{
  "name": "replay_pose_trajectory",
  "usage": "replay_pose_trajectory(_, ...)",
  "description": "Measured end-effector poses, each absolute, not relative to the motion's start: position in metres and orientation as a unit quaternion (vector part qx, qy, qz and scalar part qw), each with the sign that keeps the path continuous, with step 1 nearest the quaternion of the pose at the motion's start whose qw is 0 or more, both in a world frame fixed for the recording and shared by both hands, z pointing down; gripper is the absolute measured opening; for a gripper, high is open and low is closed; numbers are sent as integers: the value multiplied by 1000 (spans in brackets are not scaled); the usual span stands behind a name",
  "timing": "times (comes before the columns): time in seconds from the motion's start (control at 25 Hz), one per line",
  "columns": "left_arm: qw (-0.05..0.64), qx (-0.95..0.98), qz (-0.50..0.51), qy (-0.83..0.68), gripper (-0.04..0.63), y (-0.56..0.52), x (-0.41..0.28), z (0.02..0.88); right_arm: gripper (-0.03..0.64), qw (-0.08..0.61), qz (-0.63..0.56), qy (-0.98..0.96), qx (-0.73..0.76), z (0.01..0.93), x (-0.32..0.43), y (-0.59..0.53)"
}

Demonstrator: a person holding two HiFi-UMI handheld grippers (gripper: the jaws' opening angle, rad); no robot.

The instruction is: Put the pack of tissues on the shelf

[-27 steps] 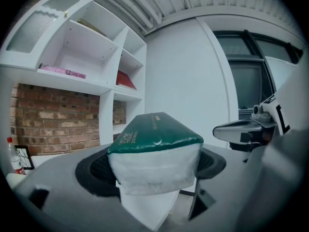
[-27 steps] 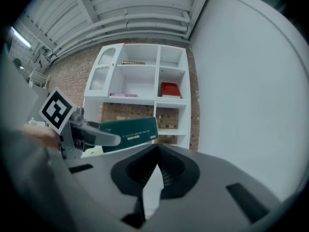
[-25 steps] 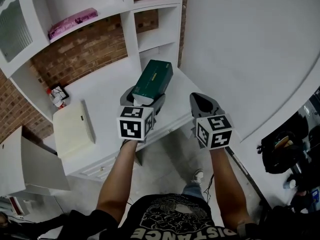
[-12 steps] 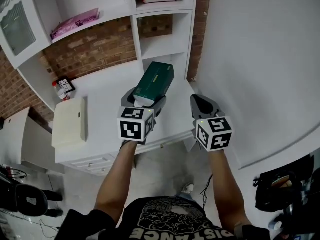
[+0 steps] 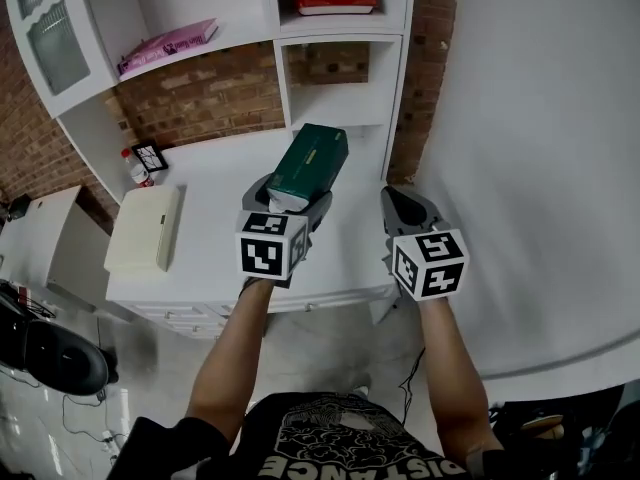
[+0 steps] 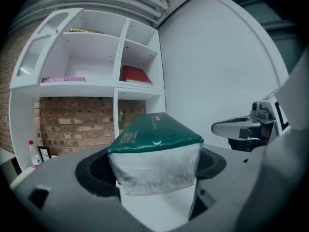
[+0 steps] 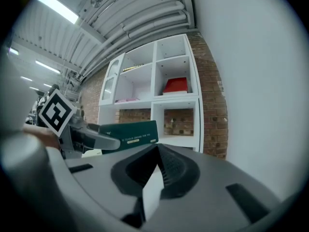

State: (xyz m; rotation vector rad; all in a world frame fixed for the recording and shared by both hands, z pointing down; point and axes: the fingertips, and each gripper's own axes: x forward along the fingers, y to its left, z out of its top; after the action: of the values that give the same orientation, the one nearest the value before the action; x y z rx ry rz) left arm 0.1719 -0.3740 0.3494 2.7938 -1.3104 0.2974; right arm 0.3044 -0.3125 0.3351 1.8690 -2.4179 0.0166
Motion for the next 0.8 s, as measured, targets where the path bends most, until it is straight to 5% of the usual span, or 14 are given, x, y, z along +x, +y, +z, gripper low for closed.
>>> replay_pose_trajectory(0.8, 12, 880, 101, -464, 446, -444, 211, 343, 5, 38, -16, -822, 568, 325, 333, -379)
